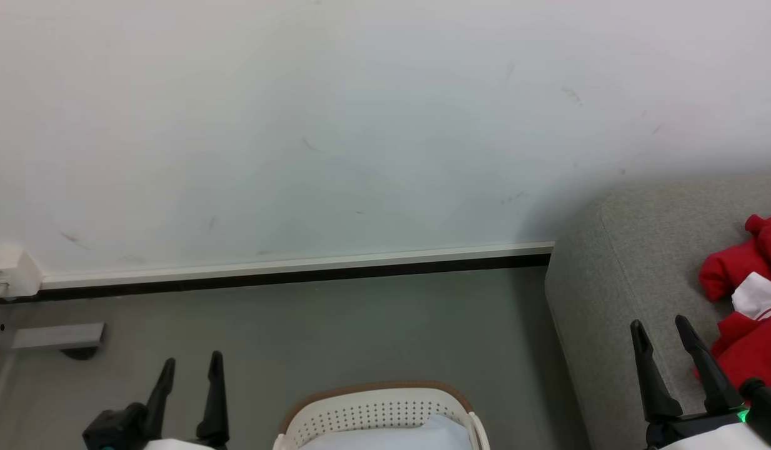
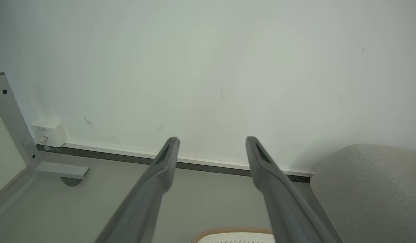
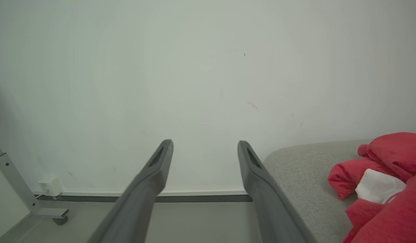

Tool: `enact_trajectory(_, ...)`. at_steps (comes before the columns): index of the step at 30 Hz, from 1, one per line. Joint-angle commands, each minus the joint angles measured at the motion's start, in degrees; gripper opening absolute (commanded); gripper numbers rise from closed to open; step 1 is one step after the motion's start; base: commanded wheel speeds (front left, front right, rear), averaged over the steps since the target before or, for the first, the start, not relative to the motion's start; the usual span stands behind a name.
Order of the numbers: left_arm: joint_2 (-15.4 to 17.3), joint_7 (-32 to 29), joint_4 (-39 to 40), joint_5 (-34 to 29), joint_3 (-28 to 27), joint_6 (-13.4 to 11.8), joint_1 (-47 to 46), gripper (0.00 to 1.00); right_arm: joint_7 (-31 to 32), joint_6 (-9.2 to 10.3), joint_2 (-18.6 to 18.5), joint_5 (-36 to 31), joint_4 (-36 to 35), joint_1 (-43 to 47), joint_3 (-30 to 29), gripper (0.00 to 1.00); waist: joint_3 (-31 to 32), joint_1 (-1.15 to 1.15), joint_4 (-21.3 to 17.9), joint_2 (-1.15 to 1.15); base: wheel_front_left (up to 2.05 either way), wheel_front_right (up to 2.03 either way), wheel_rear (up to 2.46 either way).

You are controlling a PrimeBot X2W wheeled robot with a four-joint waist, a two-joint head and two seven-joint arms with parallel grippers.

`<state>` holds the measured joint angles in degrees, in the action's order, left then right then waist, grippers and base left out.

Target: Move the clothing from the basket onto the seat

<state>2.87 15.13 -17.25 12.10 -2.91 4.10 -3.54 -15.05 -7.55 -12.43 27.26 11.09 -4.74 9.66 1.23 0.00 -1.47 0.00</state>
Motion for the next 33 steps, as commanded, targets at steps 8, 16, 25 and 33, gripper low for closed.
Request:
enact_trajectory(8,0.1,0.0,-0.9,1.3,0.5,0.3,-0.9,1.00,-0.2,0.13,0.2,0.5,0.6,-1.0,0.5,1.00,-0.1,0.00,0.1,0.00,0.00,0.00,0.00)
enact_trajectory(16,-0.3,-1.8,-2.4,4.5,-0.2,0.3,-0.7,0.00,1.1,-0.01,1.1,4.0,1.4,0.4,0.2,0.00,-0.1,0.00,0.1,0.00,0.00,0.00,0.00)
enact_trajectory(25,-0.2,-4.1,-1.3,14.2,-0.4,0.7,-0.7,0.00,3.6,0.00,2.0,11.8,1.6,0.1,-1.8,0.00,-0.2,0.00,0.2,0.00,0.00,0.00,0.00)
enact_trajectory(33,-0.2,-5.9,-0.6,21.8,-0.6,1.0,-0.8,0.00,5.5,0.01,2.7,18.0,1.7,-0.2,-3.3,0.00,-0.3,0.00,0.3,0.00,0.00,0.00,0.00)
